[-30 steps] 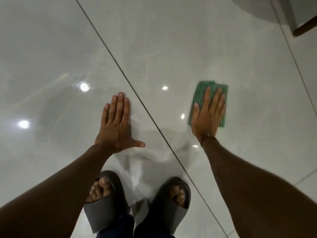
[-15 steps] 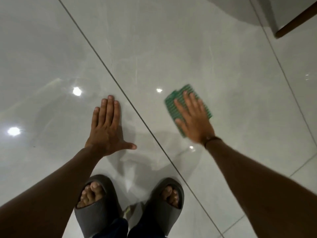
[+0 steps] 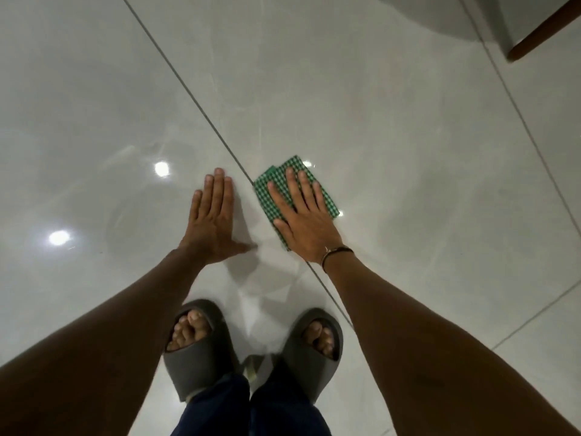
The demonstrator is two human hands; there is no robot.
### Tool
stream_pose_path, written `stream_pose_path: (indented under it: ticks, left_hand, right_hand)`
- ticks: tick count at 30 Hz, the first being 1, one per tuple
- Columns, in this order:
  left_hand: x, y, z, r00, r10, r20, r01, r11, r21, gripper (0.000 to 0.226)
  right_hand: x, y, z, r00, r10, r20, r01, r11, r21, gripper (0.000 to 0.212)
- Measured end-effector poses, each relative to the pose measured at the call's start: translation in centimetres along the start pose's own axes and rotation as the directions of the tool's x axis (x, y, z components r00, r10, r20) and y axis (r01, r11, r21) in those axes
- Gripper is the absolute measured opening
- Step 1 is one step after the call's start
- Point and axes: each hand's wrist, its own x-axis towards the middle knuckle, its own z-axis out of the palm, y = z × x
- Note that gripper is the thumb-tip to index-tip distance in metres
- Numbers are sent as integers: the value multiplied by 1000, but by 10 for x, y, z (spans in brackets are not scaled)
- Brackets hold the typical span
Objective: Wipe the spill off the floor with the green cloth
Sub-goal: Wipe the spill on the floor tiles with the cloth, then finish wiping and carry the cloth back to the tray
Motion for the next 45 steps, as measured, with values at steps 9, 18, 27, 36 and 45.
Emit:
stream_pose_path:
  ticks: [9,18,27,36,45]
  left_hand:
    - [16,84,-18,934,-337,-123,240,843,-482,51]
    - [8,108,-90,903,-402,150,333,437,-835,10]
    - [-97,235,-405,958,-63,279,286,223,-932,16]
    - [-78,382,-685,987,76,142,151,-138,-979,26]
    - [74,471,-718,995,-51,90,79,-181,-980,44]
  right_hand:
    - [-20,7,-27,828,560,-28,-526,794,305,65]
    - [-22,8,-98,594,690,413,-593,29,805,11]
    - [-115,25,-465,637,572,516,-440,-279,853,8]
    - [-110,88,-734,832,451,322,-86,-469,879,41]
    - [15,230,-784,660,701,271,59,-408,911,10]
